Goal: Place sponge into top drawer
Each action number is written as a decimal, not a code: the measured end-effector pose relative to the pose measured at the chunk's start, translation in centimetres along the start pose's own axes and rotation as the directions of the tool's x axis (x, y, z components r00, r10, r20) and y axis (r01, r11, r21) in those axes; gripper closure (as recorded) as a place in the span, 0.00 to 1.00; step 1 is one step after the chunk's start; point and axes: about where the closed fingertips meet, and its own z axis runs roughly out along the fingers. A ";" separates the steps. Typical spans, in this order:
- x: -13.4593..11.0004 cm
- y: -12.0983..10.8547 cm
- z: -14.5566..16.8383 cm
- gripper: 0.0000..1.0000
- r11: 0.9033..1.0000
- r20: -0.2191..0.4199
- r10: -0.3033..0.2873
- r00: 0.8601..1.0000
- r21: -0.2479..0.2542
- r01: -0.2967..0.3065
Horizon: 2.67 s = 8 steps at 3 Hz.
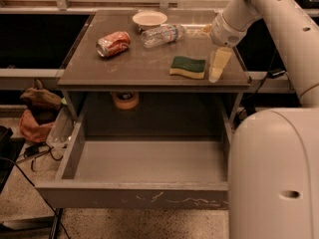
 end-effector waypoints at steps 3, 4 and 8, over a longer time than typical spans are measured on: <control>-2.2 -1.8 3.8 0.18 0.998 0.036 -0.028 0.999 -0.058 0.030; -2.3 -2.3 4.2 0.41 0.999 0.039 -0.028 0.999 -0.045 0.030; -5.6 3.1 -2.3 1.00 0.992 0.191 0.011 0.982 0.124 -0.035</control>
Offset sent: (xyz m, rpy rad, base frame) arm 0.0385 0.0269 -0.0084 0.0308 0.1019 0.0902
